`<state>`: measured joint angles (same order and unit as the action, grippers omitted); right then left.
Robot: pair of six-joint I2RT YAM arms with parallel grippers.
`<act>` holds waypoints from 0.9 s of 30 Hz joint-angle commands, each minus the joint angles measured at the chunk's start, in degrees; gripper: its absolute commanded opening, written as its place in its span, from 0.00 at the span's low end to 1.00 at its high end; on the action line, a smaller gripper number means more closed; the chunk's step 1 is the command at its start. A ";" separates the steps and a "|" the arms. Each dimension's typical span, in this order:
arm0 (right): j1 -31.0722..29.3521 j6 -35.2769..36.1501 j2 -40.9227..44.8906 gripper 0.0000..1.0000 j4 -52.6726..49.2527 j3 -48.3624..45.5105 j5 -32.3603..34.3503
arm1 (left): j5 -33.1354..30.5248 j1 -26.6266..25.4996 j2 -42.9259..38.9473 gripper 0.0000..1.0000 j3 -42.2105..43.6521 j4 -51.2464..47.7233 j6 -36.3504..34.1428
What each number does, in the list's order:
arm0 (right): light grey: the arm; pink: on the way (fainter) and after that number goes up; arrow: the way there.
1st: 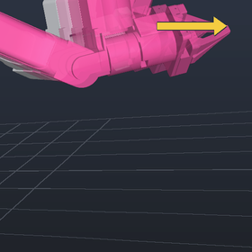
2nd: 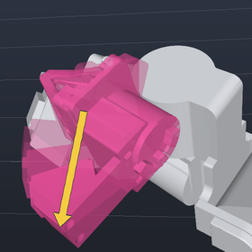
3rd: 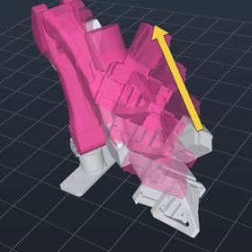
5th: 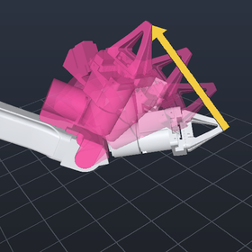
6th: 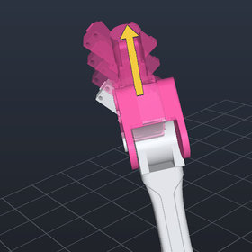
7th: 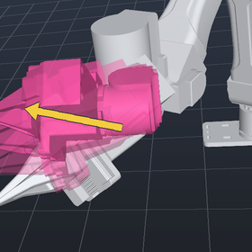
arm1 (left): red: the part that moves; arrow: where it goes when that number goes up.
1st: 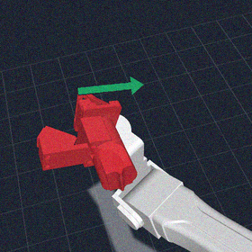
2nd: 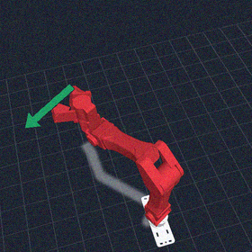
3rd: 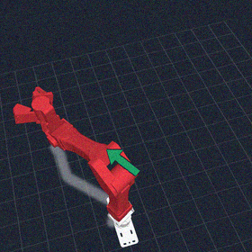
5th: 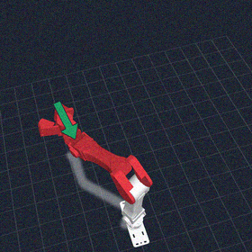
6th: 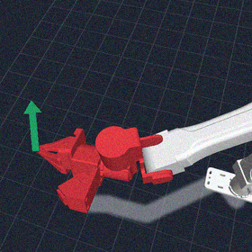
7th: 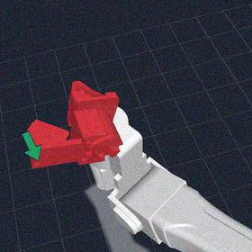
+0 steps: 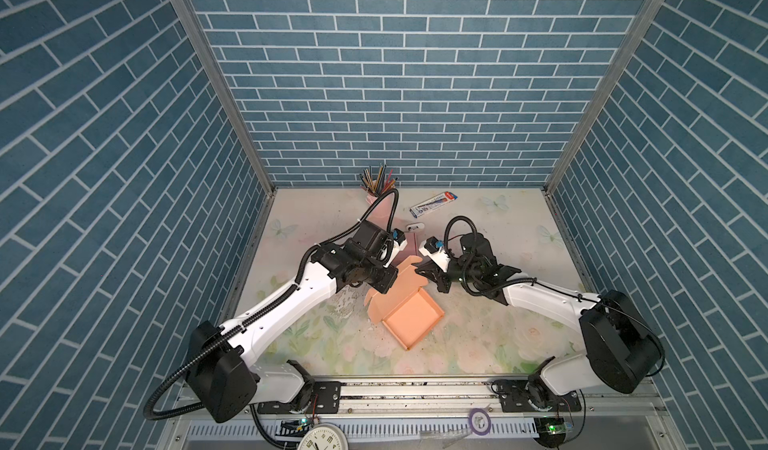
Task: Fold the paper box
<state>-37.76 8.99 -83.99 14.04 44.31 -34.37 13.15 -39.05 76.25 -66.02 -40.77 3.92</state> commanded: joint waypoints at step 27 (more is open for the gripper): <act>0.17 -15.98 27.65 0.02 8.19 -24.11 18.52 | 5.75 4.62 -18.69 0.75 26.72 24.23 15.19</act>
<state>-37.74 -4.71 -57.67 21.47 21.37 -18.46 17.82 -34.63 58.17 -40.45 -20.91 16.36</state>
